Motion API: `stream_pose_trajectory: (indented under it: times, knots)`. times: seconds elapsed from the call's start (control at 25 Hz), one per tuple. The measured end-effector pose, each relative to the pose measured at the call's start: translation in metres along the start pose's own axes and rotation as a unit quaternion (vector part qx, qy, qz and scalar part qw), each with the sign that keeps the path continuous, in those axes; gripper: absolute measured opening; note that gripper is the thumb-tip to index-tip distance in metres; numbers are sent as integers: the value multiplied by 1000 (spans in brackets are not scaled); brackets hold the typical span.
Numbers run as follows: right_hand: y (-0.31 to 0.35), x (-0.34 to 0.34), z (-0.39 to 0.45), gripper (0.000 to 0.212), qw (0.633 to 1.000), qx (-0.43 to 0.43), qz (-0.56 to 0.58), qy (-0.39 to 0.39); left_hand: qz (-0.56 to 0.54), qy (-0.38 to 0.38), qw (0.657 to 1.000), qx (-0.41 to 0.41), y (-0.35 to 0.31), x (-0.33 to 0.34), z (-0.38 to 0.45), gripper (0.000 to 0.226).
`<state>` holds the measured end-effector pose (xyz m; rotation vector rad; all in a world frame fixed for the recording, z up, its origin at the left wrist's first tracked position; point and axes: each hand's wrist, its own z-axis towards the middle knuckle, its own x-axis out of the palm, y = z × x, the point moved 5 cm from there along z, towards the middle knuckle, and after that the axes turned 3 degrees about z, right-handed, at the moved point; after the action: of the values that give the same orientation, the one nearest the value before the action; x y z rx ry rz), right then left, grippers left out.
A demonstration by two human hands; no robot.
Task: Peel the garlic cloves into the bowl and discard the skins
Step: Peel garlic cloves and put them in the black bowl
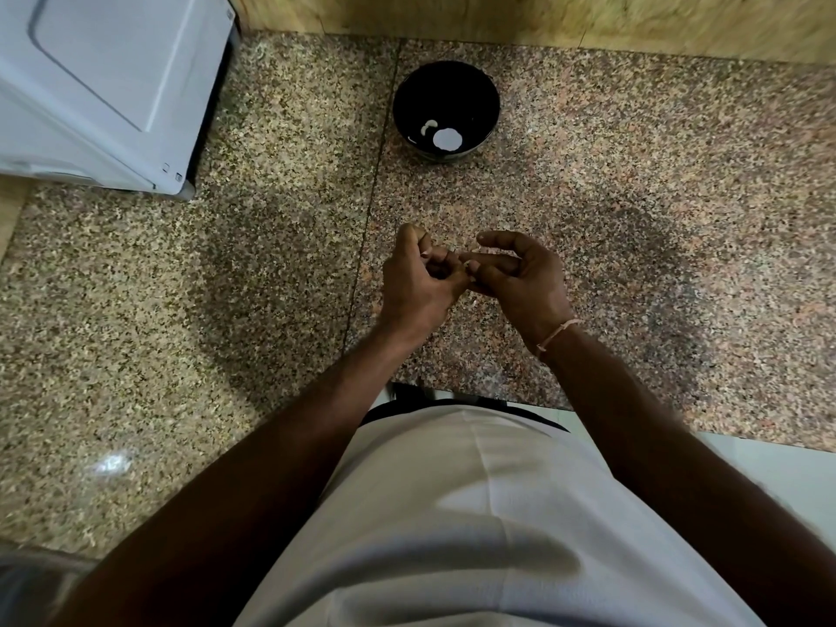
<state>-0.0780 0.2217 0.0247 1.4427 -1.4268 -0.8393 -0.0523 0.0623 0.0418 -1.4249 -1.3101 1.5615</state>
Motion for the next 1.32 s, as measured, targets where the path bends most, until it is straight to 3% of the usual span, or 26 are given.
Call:
stream_pose_trajectory:
  times: [0.32,0.56,0.8,1.0,1.2,1.32]
  knots:
    - [-19,-4,5,34,984,93,148,-44,18,-36,998,-41,13,-2,3,40]
    - [-23,-7,9,46,985,97,135,-45,115,12,992,-52,30,1,8,15]
    - [-27,-10,10,49,988,82,119,-62,176,34,983,-44,40,5,6,14]
    - [-27,-16,8,48,985,82,129,-82,173,31,983,-47,38,4,4,12]
    - [-30,-18,9,45,983,86,141,-80,166,27,984,-56,39,4,3,26]
    - [-31,-20,10,44,984,84,138,-76,139,51,988,-51,40,8,2,15]
